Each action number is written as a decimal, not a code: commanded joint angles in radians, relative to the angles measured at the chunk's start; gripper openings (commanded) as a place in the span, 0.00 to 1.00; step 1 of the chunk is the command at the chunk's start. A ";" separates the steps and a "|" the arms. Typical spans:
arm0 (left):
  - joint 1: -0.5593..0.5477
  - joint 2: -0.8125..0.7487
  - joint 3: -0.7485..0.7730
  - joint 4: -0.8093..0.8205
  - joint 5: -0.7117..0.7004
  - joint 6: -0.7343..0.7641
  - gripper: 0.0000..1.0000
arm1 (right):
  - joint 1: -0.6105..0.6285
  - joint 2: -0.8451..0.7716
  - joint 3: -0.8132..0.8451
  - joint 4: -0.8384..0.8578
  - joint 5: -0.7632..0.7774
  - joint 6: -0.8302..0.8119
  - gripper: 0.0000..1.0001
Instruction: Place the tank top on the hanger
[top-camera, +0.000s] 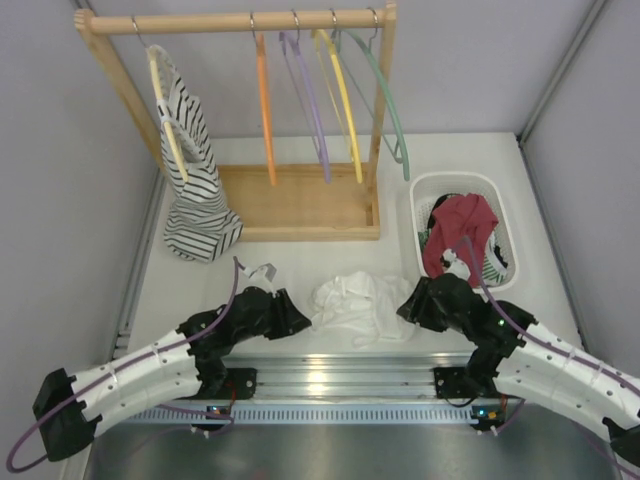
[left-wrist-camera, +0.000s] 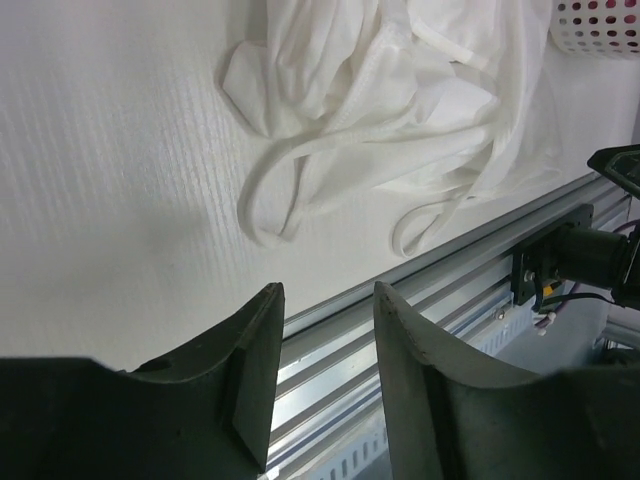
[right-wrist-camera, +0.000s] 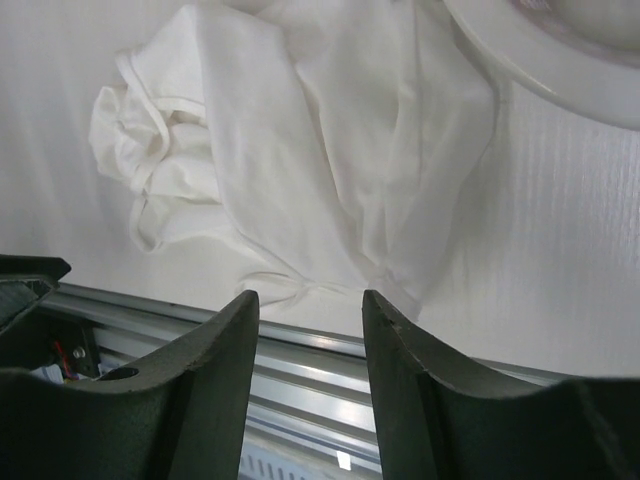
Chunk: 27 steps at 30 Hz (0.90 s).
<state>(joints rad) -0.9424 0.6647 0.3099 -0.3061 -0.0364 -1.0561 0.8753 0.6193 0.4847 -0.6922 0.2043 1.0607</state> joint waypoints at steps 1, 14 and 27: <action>-0.004 -0.034 0.093 -0.095 -0.065 0.038 0.47 | 0.021 0.017 0.074 -0.029 0.047 -0.033 0.47; -0.004 -0.079 0.570 -0.169 -0.007 0.358 0.46 | 0.021 0.051 0.127 -0.036 0.055 -0.108 0.50; -0.004 0.344 1.385 -0.217 -0.501 0.674 0.50 | 0.021 0.046 0.175 -0.079 0.067 -0.177 0.51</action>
<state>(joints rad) -0.9436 0.9131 1.5589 -0.4942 -0.2810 -0.5148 0.8818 0.6704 0.6060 -0.7567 0.2474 0.9108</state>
